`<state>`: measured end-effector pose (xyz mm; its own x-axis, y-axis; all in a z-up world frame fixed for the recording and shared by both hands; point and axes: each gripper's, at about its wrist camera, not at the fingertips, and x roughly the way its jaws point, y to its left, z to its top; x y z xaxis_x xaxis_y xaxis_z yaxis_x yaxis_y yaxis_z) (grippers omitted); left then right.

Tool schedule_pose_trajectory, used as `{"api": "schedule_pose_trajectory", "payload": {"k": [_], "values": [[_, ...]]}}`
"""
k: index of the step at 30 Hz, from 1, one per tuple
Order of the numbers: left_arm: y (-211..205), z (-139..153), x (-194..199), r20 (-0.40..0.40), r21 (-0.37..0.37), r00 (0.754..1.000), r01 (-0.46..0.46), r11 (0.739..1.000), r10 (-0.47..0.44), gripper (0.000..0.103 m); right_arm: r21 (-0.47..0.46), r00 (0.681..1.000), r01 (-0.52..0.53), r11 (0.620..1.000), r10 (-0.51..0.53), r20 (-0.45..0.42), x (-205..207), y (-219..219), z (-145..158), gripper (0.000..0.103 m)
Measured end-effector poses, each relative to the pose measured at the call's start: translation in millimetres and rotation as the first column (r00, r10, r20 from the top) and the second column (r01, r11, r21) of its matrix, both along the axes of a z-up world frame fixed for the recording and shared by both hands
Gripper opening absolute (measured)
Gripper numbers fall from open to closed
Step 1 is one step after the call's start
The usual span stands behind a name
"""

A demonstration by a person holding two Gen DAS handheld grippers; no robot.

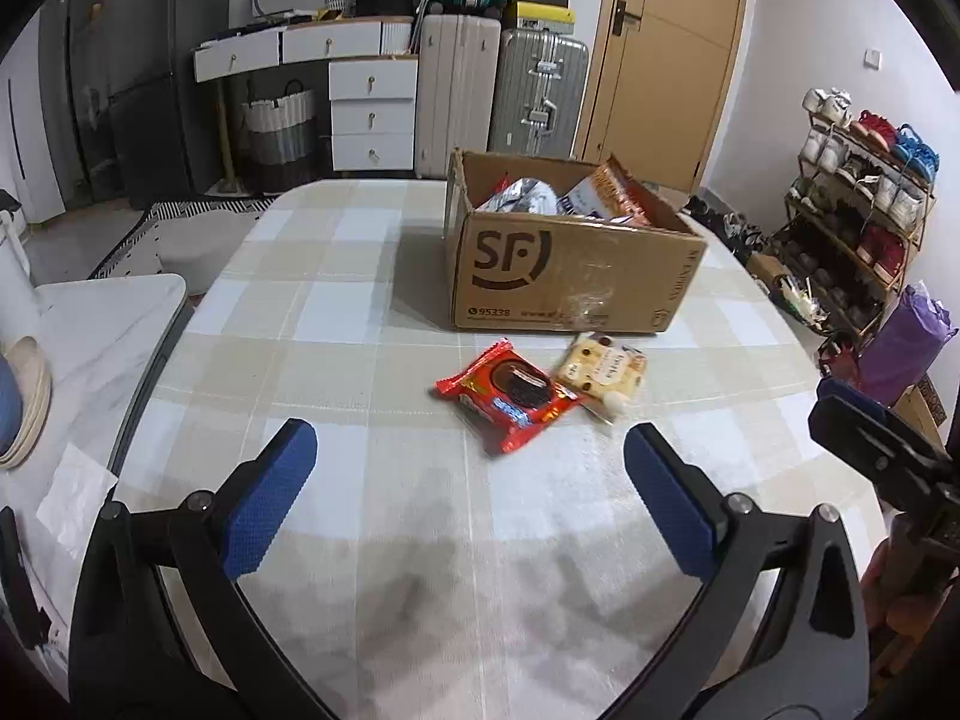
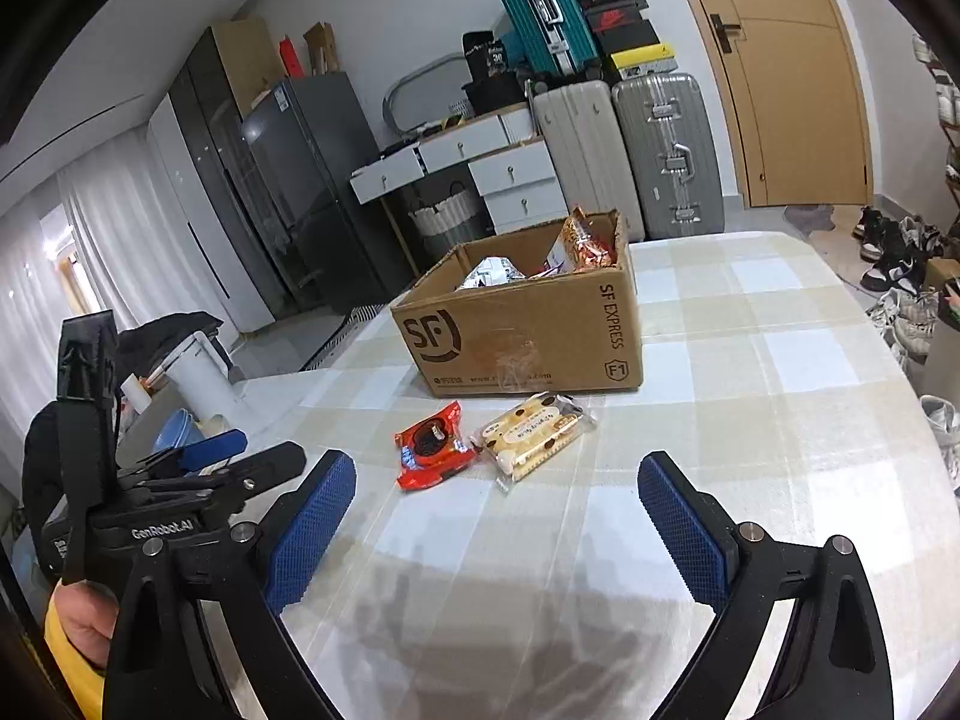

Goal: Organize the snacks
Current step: 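Move both grippers back toward the red pack and cracker pack, then grasp the red chocolate pie pack with the left gripper while the right gripper grasps the cream cracker pack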

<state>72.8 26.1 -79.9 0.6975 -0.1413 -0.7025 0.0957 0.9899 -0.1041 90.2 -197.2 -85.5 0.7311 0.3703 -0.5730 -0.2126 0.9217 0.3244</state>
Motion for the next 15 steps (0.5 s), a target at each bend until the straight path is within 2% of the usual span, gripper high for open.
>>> {"api": "schedule_pose_trajectory", "payload": {"k": [5, 10, 15], "values": [[3, -18, 39, -0.063, -0.018, 0.998, -0.010, 1.000, 0.009, 0.102, -0.004, 1.000, -0.017, 1.000, 0.017, -0.016, 32, 8, 1, 0.097], [-5, -24, 95, -0.125, -0.012, 0.992, 0.015, 1.000, -0.016, 0.102, -0.011, 0.999, -0.029, 1.000, 0.029, 0.019, 62, 15, 22, 0.097], [-13, -58, 138, -0.258, -0.012, 0.966, -0.012, 1.000, 0.009, 0.102, 0.002, 1.000, -0.024, 1.000, 0.024, -0.008, 85, 16, 18, 0.097]]}}
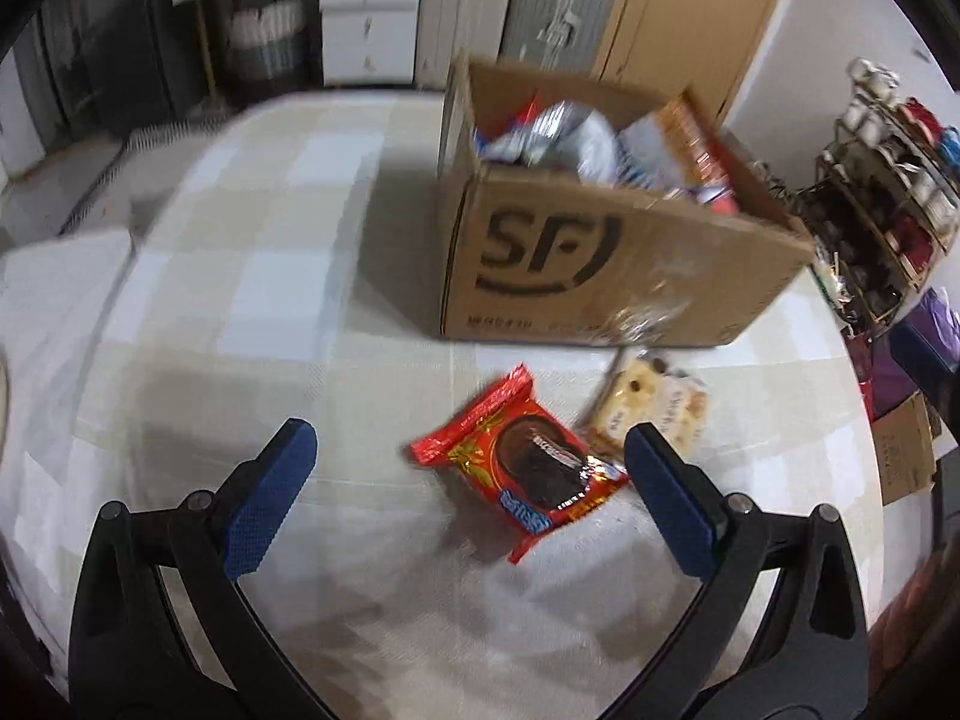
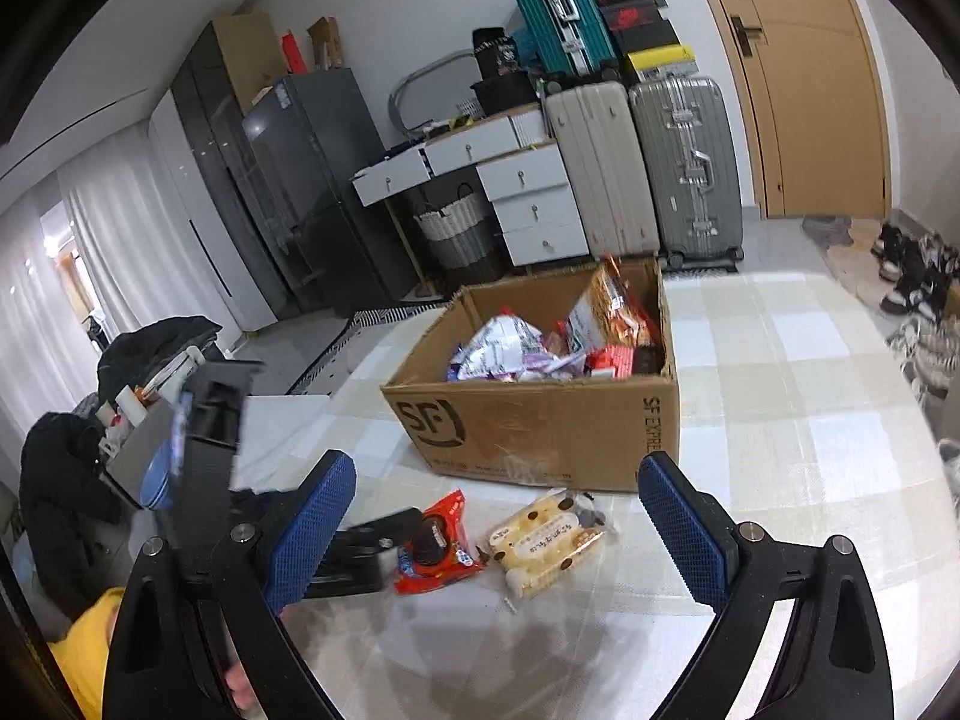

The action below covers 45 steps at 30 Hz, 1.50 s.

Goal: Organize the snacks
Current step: 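Grasp the red chocolate pie pack with the left gripper while the right gripper grasps the cream cracker pack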

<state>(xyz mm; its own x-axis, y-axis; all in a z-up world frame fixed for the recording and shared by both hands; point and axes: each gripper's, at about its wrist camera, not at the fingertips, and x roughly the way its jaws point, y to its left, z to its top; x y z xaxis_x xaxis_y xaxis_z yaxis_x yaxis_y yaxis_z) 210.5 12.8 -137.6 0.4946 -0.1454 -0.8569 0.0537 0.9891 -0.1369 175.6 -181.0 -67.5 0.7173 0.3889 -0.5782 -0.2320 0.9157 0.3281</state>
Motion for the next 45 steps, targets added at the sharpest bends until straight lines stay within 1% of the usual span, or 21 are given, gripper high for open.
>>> {"api": "schedule_pose_trajectory", "payload": {"k": [2, 4, 5, 7, 10, 15, 17, 18, 19, 22, 23, 24, 27, 32, 35, 37, 38, 39, 43, 45], "values": [[-3, -19, 12, -0.051, 0.025, 0.998, -0.028, 0.999, 0.029, 0.102, 0.019, 0.999, 0.007, 1.000, -0.006, -0.038, 6, -3, -13, 0.097], [-4, -32, 21, -0.081, 0.024, 0.996, -0.035, 0.999, 0.037, 0.102, 0.036, 0.997, 0.022, 0.999, -0.020, -0.073, 8, -9, -27, 0.097], [-4, -36, 26, -0.089, 0.003, 0.995, -0.036, 0.999, 0.036, 0.101, 0.051, 0.995, 0.032, 0.998, -0.027, -0.095, 11, -13, -35, 0.097], [-5, -40, 34, -0.094, -0.013, 0.995, -0.042, 0.999, 0.041, 0.102, 0.075, 0.991, 0.052, 0.996, -0.042, -0.127, 14, -21, -47, 0.097], [-10, -42, 44, -0.083, 0.001, 0.996, -0.029, 1.000, 0.029, 0.101, 0.098, 0.987, 0.068, 0.993, -0.053, -0.153, 18, -29, -57, 0.097], [-17, -42, 54, -0.071, -0.026, 0.997, 0.019, 1.000, -0.020, 0.086, 0.115, 0.983, 0.072, 0.991, -0.051, -0.174, 19, -33, -70, 0.097], [-17, -40, 54, -0.064, -0.044, 0.997, 0.037, 0.998, -0.040, 0.070, 0.117, 0.983, 0.068, 0.991, -0.046, -0.179, 19, -32, -72, 0.097], [-18, -39, 55, -0.063, -0.058, 0.996, 0.052, 0.997, -0.056, 0.064, 0.118, 0.982, 0.067, 0.991, -0.044, -0.182, 19, -31, -73, 0.097], [-19, -37, 57, -0.065, -0.078, 0.995, 0.072, 0.994, -0.077, 0.053, 0.118, 0.982, 0.063, 0.991, -0.041, -0.184, 18, -30, -74, 0.097], [-22, -37, 58, -0.064, -0.083, 0.993, 0.096, 0.992, -0.102, 0.049, 0.117, 0.981, 0.056, 0.992, -0.033, -0.191, 18, -27, -77, 0.097], [-21, -36, 60, -0.061, -0.091, 0.992, 0.103, 0.991, -0.109, 0.044, 0.116, 0.980, 0.054, 0.992, -0.031, -0.195, 18, -26, -78, 0.097], [-19, -37, 59, -0.059, -0.100, 0.992, 0.106, 0.989, -0.113, 0.042, 0.114, 0.980, 0.053, 0.992, -0.029, -0.199, 18, -25, -78, 0.097], [-13, -35, 56, -0.045, -0.088, 0.993, 0.108, 0.990, -0.113, 0.040, 0.110, 0.975, 0.045, 0.993, -0.019, -0.222, 19, -22, -81, 0.097], [-1, -25, 50, -0.011, -0.097, 0.994, 0.105, 0.990, -0.106, 0.039, 0.109, 0.960, 0.020, 0.994, 0.011, -0.280, 28, -12, -90, 0.097], [3, -16, 38, 0.009, -0.104, 0.994, 0.109, 0.989, -0.109, 0.039, 0.101, 0.948, 0.015, 0.995, 0.018, -0.316, 38, -6, -96, 0.097], [10, -15, 22, 0.019, -0.111, 0.994, 0.114, 0.987, -0.112, 0.039, 0.093, 0.936, 0.021, 0.995, 0.013, -0.351, 46, -2, -100, 0.097], [21, -18, 5, 0.021, -0.114, 0.993, 0.114, 0.987, -0.112, 0.039, 0.088, 0.933, 0.022, 0.996, 0.011, -0.361, 49, 0, -101, 0.097], [24, -17, 4, 0.024, -0.117, 0.994, 0.112, 0.987, -0.110, 0.039, 0.083, 0.930, 0.022, 0.996, 0.010, -0.368, 51, 2, -103, 0.097], [34, -16, -10, 0.035, -0.135, 0.993, 0.113, 0.984, -0.110, 0.039, 0.032, 0.925, 0.023, 0.999, -0.009, -0.380, 62, 15, -106, 0.097], [37, -19, -15, 0.037, -0.142, 0.993, 0.115, 0.983, -0.111, 0.039, -0.012, 0.926, 0.022, 1.000, -0.025, -0.378, 66, 23, -106, 0.097]]}}
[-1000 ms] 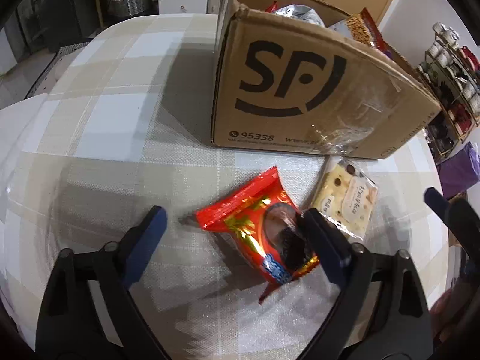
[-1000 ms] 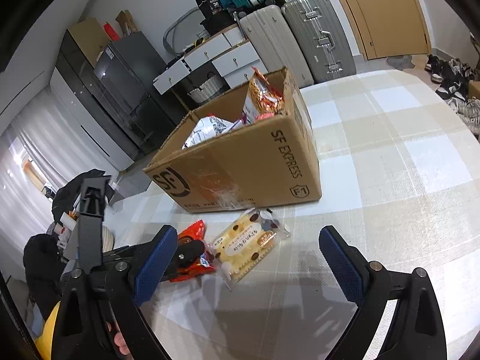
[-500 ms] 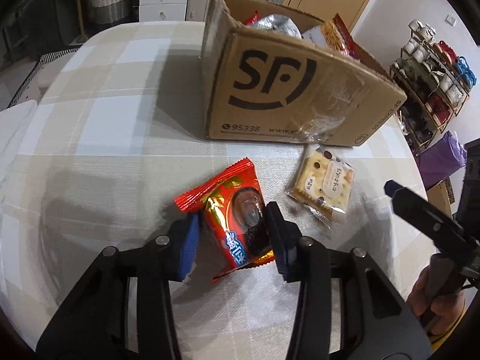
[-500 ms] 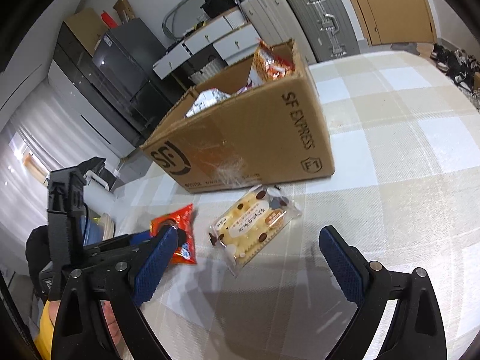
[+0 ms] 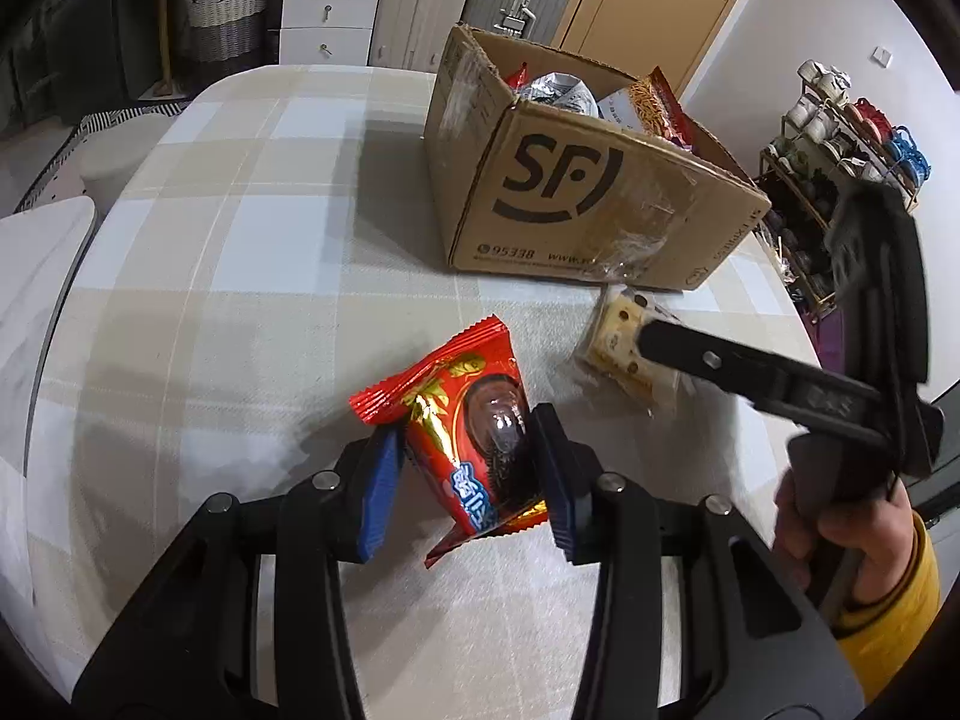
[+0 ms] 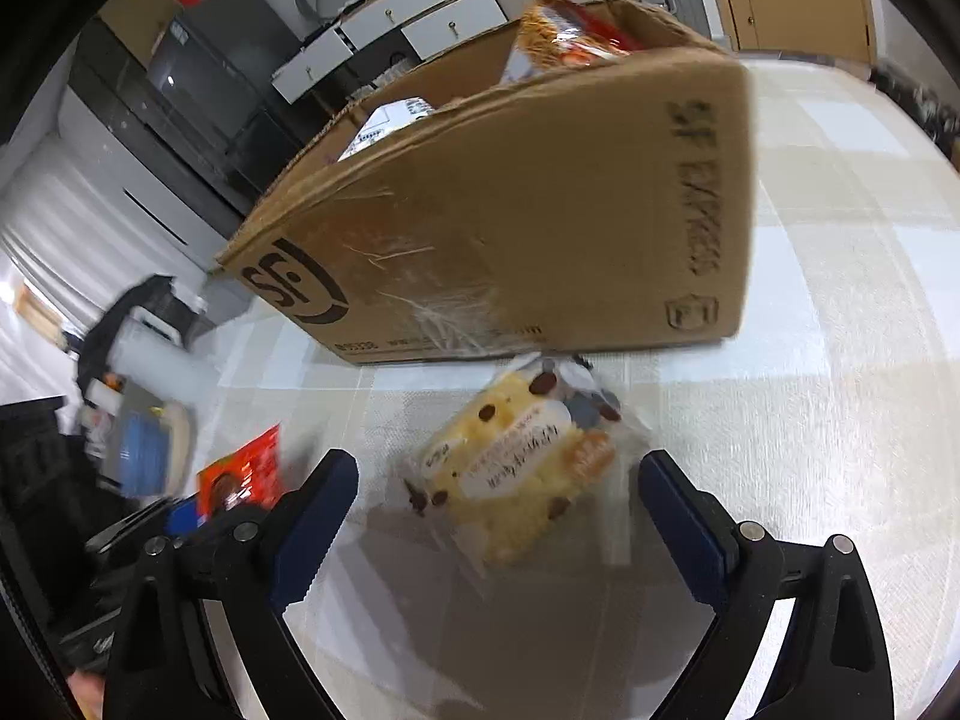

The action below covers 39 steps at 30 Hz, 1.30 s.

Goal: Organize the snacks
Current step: 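Grasp the red chocolate pie pack with the left gripper while the right gripper grasps the cream cracker pack, then lift and carry both held packs over the box with both grippers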

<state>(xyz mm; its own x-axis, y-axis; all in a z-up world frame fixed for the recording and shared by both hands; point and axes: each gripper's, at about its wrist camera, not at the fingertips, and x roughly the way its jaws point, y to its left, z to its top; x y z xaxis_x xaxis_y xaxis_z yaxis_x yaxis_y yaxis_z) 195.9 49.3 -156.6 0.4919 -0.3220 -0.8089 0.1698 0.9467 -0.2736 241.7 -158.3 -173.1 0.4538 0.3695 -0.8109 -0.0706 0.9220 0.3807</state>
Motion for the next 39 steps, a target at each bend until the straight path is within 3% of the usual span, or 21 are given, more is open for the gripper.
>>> {"api": "schedule_pose_trajectory", "payload": {"k": [3, 7, 10, 13, 15, 21, 26, 34, 39], "values": [[5, -5, -4, -0.010, -0.022, 1.000, 0.002, 1.000, -0.002, 0.039, -0.108, 1.000, -0.002, 0.994, 0.003, 0.007, 7, 19, 0, 0.097], [11, -11, -10, -0.021, -0.045, 1.000, 0.004, 0.999, -0.005, 0.039, -0.289, 1.000, -0.011, 0.957, 0.019, 0.022, 13, 46, -4, 0.096], [18, -11, -15, -0.018, -0.061, 1.000, 0.005, 0.998, -0.006, 0.039, -0.400, 0.998, -0.017, 0.916, 0.037, 0.042, 10, 61, -7, 0.087], [23, -9, -19, -0.012, -0.074, 1.000, -0.002, 0.997, 0.001, 0.039, -0.393, 0.997, -0.020, 0.919, 0.047, 0.058, 6, 60, -2, 0.075], [26, -10, -20, -0.013, -0.083, 1.000, -0.008, 0.997, 0.007, 0.039, -0.386, 0.997, -0.017, 0.922, 0.045, 0.063, 4, 56, 1, 0.064], [29, -6, -27, -0.006, -0.096, 1.000, -0.015, 0.995, 0.015, 0.039, -0.319, 0.995, -0.028, 0.947, 0.056, 0.078, -11, 44, 11, 0.063], [24, 3, -39, 0.013, -0.091, 1.000, -0.007, 0.996, 0.008, 0.039, -0.164, 0.997, -0.027, 0.986, 0.039, 0.069, -28, 22, 24, 0.063], [9, 25, -62, 0.056, -0.067, 0.998, 0.001, 0.998, 0.003, 0.039, 0.023, 0.984, -0.044, 0.999, 0.040, 0.173, -70, 0, 84, 0.063], [0, 40, -79, 0.083, -0.048, 0.997, 0.004, 0.999, 0.000, 0.039, 0.095, 0.975, -0.055, 0.994, 0.032, 0.221, -109, -6, 105, 0.063]]}}
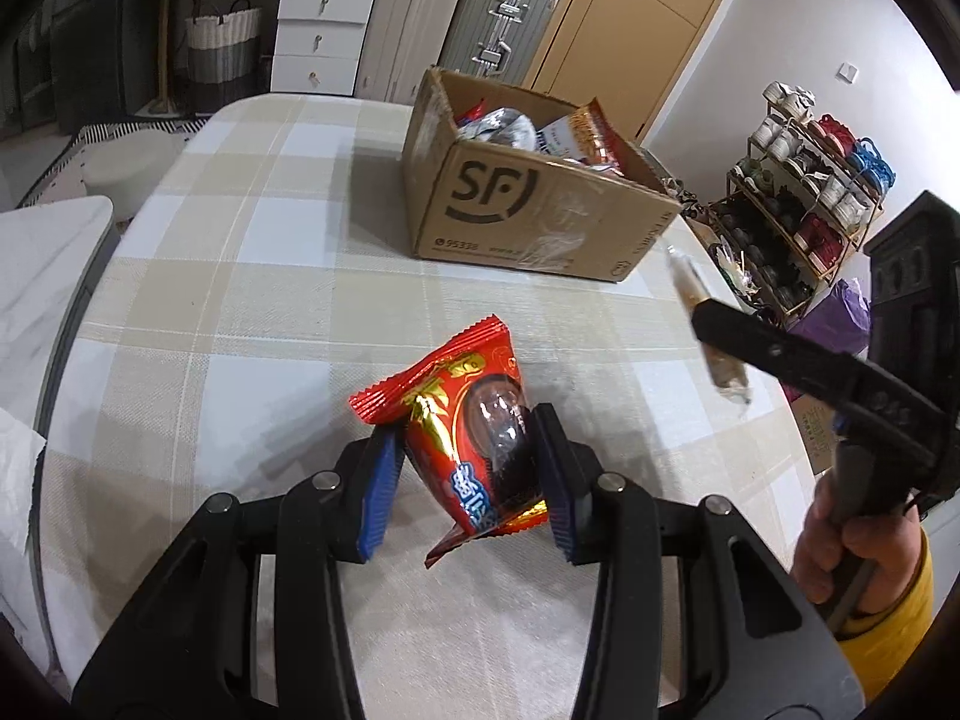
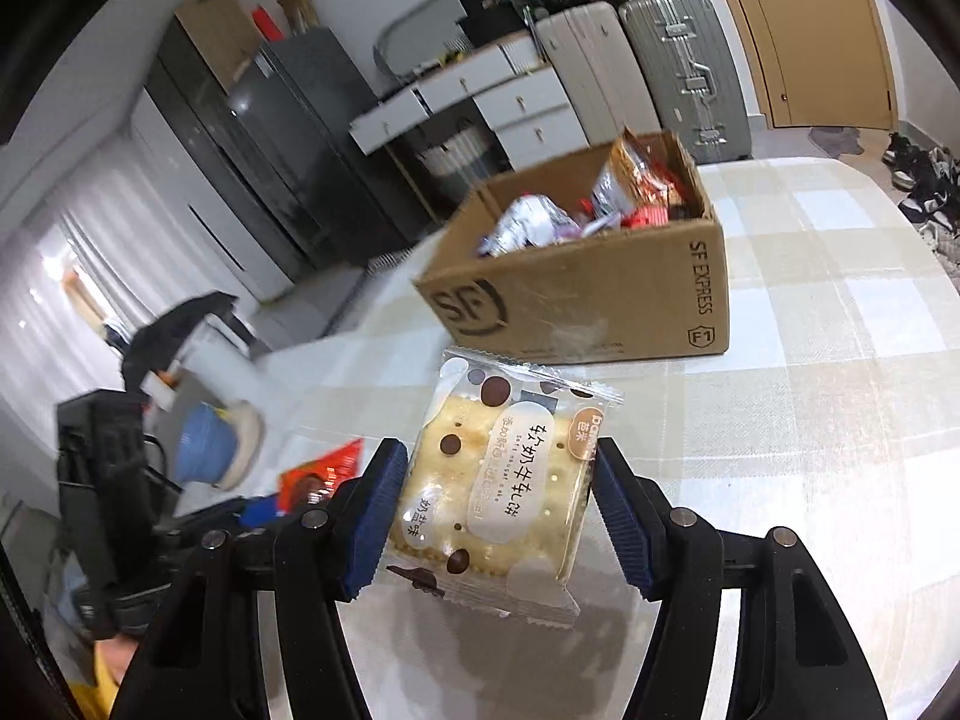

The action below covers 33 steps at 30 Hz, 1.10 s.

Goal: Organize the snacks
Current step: 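Lift and carry both held packs over the box with both grippers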

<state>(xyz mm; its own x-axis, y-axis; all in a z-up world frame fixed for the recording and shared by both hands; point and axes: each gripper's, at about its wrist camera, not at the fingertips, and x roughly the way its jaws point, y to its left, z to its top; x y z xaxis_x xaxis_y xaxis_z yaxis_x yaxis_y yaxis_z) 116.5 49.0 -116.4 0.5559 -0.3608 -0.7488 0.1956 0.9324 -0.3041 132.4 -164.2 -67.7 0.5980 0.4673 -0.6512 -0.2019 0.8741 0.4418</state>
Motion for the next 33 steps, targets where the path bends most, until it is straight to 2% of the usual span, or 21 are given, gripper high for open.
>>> {"api": "schedule_pose_trajectory", "payload": {"k": [10, 20, 25, 33], "values": [[-6, 44, -43, 0.093, 0.012, 0.996, -0.011, 1.000, 0.010, 0.039, 0.058, 0.993, -0.012, 0.998, 0.005, 0.119, -61, -16, 36, 0.063], [-14, 91, -84, 0.178, -0.018, 0.984, 0.002, 1.000, 0.001, 0.039, 0.089, 0.975, -0.035, 0.995, 0.014, 0.222, -111, -27, 69, 0.063], [-20, 114, -95, 0.218, -0.024, 0.976, 0.021, 1.000, -0.015, 0.039, 0.089, 0.963, -0.044, 0.995, 0.019, 0.268, -118, -31, 85, 0.063], [-28, 139, -78, 0.242, -0.030, 0.970, 0.034, 0.999, -0.026, 0.039, 0.030, 0.943, -0.074, 0.997, 0.060, 0.327, -106, -29, 112, 0.063]]}}
